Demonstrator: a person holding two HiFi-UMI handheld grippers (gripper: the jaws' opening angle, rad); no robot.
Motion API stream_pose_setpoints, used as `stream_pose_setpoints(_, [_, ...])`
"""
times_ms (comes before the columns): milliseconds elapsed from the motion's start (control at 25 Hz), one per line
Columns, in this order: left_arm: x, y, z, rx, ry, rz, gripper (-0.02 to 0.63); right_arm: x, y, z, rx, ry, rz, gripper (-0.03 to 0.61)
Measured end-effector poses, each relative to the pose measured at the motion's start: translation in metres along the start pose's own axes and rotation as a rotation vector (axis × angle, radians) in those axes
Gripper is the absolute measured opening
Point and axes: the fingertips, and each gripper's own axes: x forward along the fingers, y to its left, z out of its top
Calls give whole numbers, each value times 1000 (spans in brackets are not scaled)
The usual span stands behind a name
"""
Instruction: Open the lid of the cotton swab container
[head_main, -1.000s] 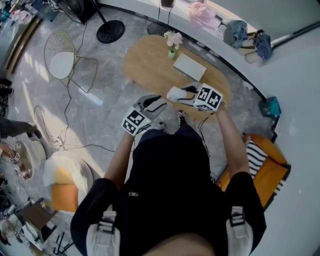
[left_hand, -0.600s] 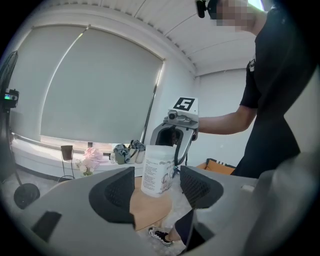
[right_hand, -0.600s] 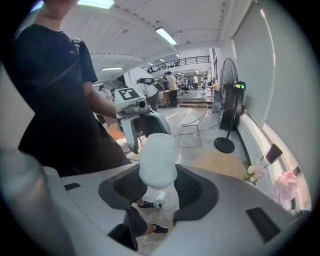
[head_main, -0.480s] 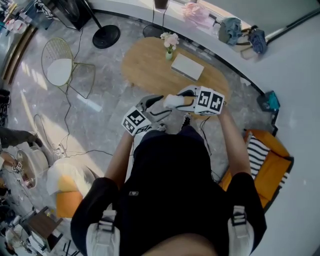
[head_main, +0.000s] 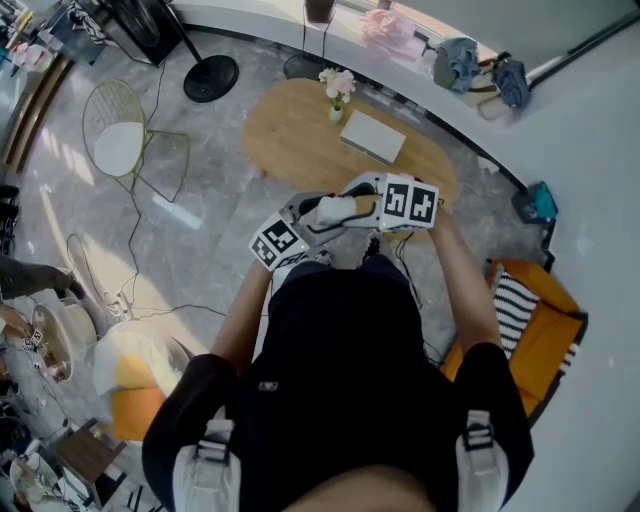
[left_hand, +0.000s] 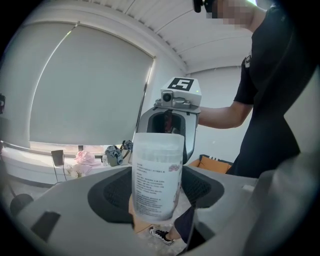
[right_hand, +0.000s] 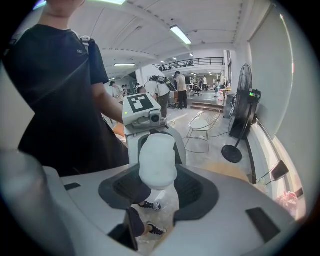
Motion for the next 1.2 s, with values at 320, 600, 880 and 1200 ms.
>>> stream_pose_setpoints(320, [9,-8,7,14,-4,-43,280,1,8,18,-17,-27,22,186])
stream_pose_setpoints(600, [15,-10,13,15,-14,-68,268,-1,6,20,-20,-29,23,186])
stream_pose_setpoints(880, [10,-12,18,26,-30,-59,206,-4,8,26,-26,-30,11,190])
stream_pose_setpoints(1200, [11,-9,17,23,-33,-52,201,-12,7,42,-33,-85,-35,207])
